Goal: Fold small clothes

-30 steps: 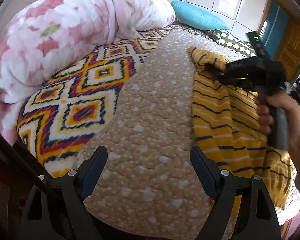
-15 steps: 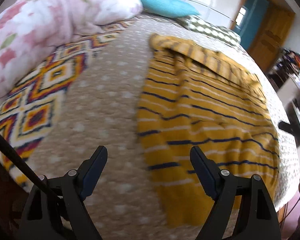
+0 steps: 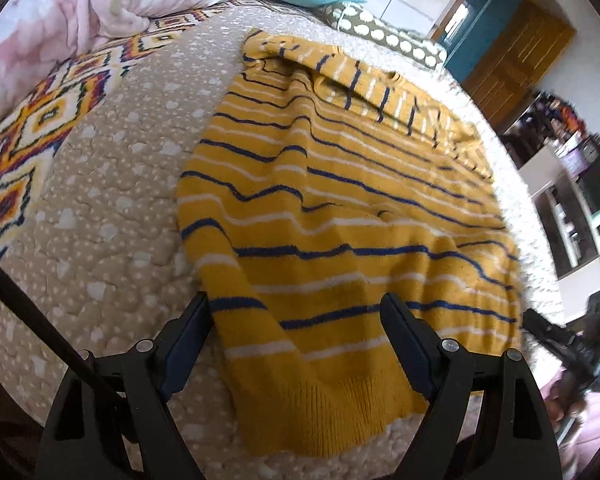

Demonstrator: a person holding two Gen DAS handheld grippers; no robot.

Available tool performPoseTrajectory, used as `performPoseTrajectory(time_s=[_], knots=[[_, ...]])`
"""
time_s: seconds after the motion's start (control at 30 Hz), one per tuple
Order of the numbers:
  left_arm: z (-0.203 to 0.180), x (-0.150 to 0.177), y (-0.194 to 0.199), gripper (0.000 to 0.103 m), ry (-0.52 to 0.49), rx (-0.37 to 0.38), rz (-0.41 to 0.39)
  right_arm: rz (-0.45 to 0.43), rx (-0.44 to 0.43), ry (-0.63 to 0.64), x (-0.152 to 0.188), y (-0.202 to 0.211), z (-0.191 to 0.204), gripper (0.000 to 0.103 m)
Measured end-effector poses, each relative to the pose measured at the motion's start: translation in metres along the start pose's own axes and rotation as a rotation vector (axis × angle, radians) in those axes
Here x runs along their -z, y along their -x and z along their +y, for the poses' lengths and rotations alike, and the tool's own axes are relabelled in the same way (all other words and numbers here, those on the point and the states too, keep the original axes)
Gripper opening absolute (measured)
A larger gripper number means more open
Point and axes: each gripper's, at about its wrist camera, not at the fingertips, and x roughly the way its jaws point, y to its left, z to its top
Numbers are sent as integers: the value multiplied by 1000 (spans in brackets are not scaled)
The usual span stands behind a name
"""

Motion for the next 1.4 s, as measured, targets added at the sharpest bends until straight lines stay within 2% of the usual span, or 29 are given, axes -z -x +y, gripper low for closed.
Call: performPoseTrajectory(time_s=[0.17,0.23,0.3,0.37,0.4,0.5,0.57,0.7,0.8,0.87,0.9,1.1,1.23,1.3,1.33,1.37,1.4], knots=[[33,-3,27,83,57,2,-89,-6,-67,-26,5,-5,2,61],[48,-6,30,83,90,10,-94,-19,-73,-28,6,-5,4,62],[60,-6,29,83,121,32,-87,-15,-124,-37,8,-9,8,62],[65,-5,22,83,150,92,-55,-3,-145,-36,11,-13,12,62],[64,-4,17,82,163,157,-33,0,-139,-24,12,-16,16,62],[51,1,7,82,165,261,-8,2,-156,-10,13,-21,24,62],[42,5,-1,82,168,302,9,13,-203,-24,14,-25,26,62],[25,12,-3,81,123,260,-11,18,-255,-49,20,-29,26,58],[20,20,-1,63,118,271,0,28,-284,-63,27,-30,23,50],[18,24,-1,41,101,221,2,31,-285,-56,31,-30,23,44],[17,25,0,38,91,196,-1,30,-283,-51,32,-30,24,44],[26,19,-8,37,142,225,7,44,-302,-46,36,-35,37,43],[25,12,-20,44,183,230,-1,54,-291,-29,32,-46,43,43],[22,11,-20,41,185,209,-2,53,-263,-4,31,-49,47,38],[20,11,-19,23,175,176,-2,53,-235,13,31,-50,51,28],[19,11,-17,9,165,127,-2,59,-207,28,31,-50,52,10],[19,11,-14,9,160,106,-4,72,-194,32,30,-51,51,9]])
